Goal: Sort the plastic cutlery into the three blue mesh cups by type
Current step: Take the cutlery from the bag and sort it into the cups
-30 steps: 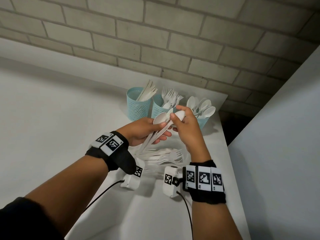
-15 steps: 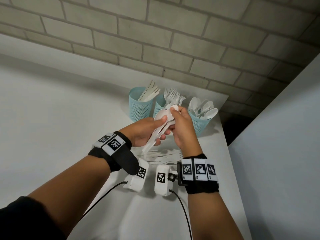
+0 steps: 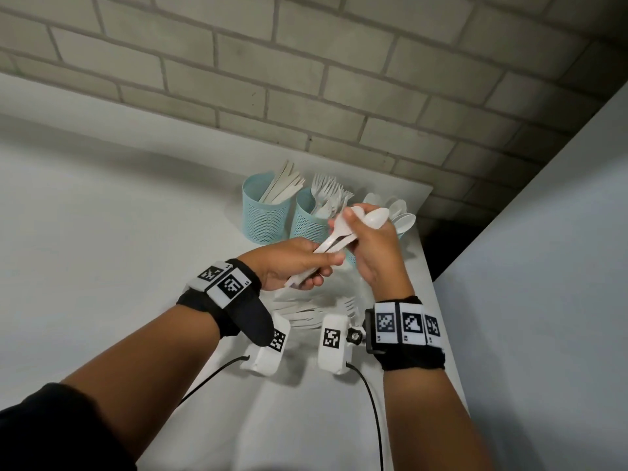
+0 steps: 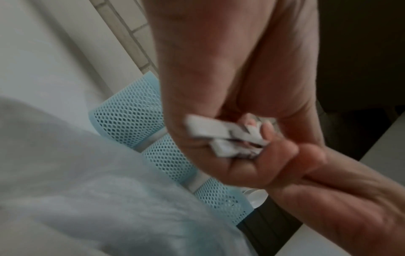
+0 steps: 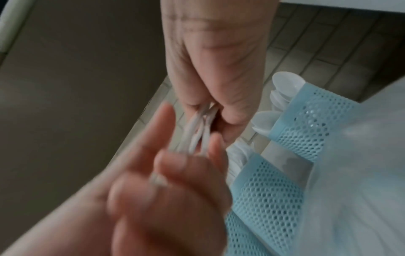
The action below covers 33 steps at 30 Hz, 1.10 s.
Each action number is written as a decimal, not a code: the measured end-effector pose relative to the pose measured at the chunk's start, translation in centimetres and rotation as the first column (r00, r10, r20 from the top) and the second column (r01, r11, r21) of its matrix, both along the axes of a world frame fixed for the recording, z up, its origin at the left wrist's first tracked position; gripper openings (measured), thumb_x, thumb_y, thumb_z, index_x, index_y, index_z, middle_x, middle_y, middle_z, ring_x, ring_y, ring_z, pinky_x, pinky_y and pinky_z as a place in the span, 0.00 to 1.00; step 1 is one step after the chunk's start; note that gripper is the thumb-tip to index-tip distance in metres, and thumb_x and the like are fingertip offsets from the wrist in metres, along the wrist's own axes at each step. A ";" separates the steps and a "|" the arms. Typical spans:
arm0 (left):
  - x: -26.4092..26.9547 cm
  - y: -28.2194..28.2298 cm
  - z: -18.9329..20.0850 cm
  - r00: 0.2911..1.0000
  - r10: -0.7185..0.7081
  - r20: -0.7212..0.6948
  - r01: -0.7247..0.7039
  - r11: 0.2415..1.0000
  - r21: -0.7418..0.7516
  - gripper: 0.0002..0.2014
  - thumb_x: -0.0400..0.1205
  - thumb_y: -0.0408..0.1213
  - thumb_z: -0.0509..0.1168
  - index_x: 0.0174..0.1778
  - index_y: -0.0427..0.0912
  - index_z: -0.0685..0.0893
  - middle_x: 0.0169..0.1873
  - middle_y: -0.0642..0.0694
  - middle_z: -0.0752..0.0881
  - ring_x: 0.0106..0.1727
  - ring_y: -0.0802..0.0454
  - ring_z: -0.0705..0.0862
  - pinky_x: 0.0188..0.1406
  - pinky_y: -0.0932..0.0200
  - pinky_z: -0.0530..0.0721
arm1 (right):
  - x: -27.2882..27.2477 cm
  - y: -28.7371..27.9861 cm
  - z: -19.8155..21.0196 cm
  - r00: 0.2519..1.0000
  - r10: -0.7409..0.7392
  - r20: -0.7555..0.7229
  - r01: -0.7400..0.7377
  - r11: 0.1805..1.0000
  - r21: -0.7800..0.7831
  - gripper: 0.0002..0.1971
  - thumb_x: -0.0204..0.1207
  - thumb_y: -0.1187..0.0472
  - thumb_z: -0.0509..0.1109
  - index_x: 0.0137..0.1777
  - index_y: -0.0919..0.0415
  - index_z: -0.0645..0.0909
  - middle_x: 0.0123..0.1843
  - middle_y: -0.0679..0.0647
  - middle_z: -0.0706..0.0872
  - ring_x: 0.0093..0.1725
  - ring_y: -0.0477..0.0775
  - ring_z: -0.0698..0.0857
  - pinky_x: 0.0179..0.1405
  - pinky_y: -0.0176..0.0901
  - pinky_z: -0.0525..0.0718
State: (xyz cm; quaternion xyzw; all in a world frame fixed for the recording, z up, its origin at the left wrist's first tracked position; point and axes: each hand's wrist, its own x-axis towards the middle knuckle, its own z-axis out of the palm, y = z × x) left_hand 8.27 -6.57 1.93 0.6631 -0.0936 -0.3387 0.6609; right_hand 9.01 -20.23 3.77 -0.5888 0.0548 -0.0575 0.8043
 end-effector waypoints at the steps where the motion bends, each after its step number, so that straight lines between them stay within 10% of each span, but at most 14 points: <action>1: 0.0 0.1 -0.2 1.000 0.021 -0.024 -0.021 1.000 0.003 0.13 0.83 0.48 0.59 0.49 0.41 0.80 0.24 0.54 0.72 0.21 0.62 0.69 0.21 0.71 0.67 | 0.2 -0.6 0.0 0.997 -0.082 0.001 0.082 0.996 0.030 0.09 0.77 0.74 0.66 0.48 0.61 0.73 0.39 0.59 0.83 0.35 0.54 0.89 0.33 0.44 0.88; 6: 0.4 0.1 -0.7 0.996 0.095 -0.004 -0.095 0.996 0.003 0.19 0.86 0.52 0.52 0.49 0.42 0.81 0.22 0.55 0.63 0.20 0.62 0.59 0.17 0.72 0.57 | 0.4 -1.7 -0.3 0.959 -0.282 0.033 0.283 0.957 -0.065 0.27 0.69 0.76 0.72 0.58 0.47 0.70 0.49 0.57 0.85 0.42 0.57 0.88 0.40 0.47 0.86; 13: 0.0 -0.8 -0.5 0.986 0.139 0.089 -0.150 0.981 0.122 0.21 0.87 0.51 0.50 0.55 0.39 0.81 0.29 0.50 0.74 0.26 0.58 0.69 0.26 0.68 0.69 | 1.1 -2.8 1.0 0.954 -0.297 0.031 0.298 0.953 -0.049 0.16 0.75 0.78 0.66 0.44 0.53 0.71 0.41 0.56 0.81 0.27 0.48 0.88 0.32 0.43 0.89; 20: -0.3 0.2 -1.7 0.911 -0.255 0.324 -0.021 0.757 0.653 0.15 0.83 0.43 0.62 0.54 0.35 0.85 0.47 0.43 0.85 0.44 0.51 0.80 0.49 0.60 0.78 | 2.5 -6.6 4.0 0.650 -0.578 0.494 0.715 0.685 -0.138 0.13 0.77 0.71 0.66 0.55 0.55 0.71 0.41 0.43 0.83 0.36 0.45 0.89 0.44 0.42 0.88; 27: -0.9 0.6 -2.3 0.873 -0.443 0.202 0.106 0.578 0.809 0.27 0.78 0.48 0.69 0.71 0.40 0.74 0.68 0.46 0.77 0.67 0.49 0.77 0.64 0.61 0.73 | 5.8 -6.8 -1.5 0.846 -0.267 0.462 0.533 0.408 -0.741 0.13 0.77 0.60 0.69 0.57 0.66 0.77 0.58 0.64 0.81 0.59 0.61 0.79 0.52 0.35 0.71; 30: -1.0 0.8 -2.5 0.868 -0.452 0.206 0.104 0.572 0.814 0.31 0.77 0.50 0.69 0.73 0.39 0.72 0.70 0.46 0.75 0.69 0.49 0.76 0.60 0.64 0.70 | 6.1 -6.5 -3.1 0.935 -0.154 0.321 0.340 0.119 -0.933 0.15 0.78 0.53 0.67 0.58 0.63 0.78 0.65 0.63 0.78 0.70 0.63 0.67 0.64 0.46 0.65; 33: -1.1 0.7 -3.0 0.849 -0.494 0.186 0.112 0.513 0.851 0.29 0.79 0.51 0.67 0.71 0.37 0.73 0.66 0.43 0.77 0.66 0.46 0.77 0.62 0.58 0.72 | 6.1 -6.4 -2.2 0.966 -0.154 0.206 0.222 0.097 -0.970 0.19 0.74 0.47 0.69 0.61 0.57 0.79 0.73 0.59 0.71 0.75 0.62 0.60 0.70 0.55 0.61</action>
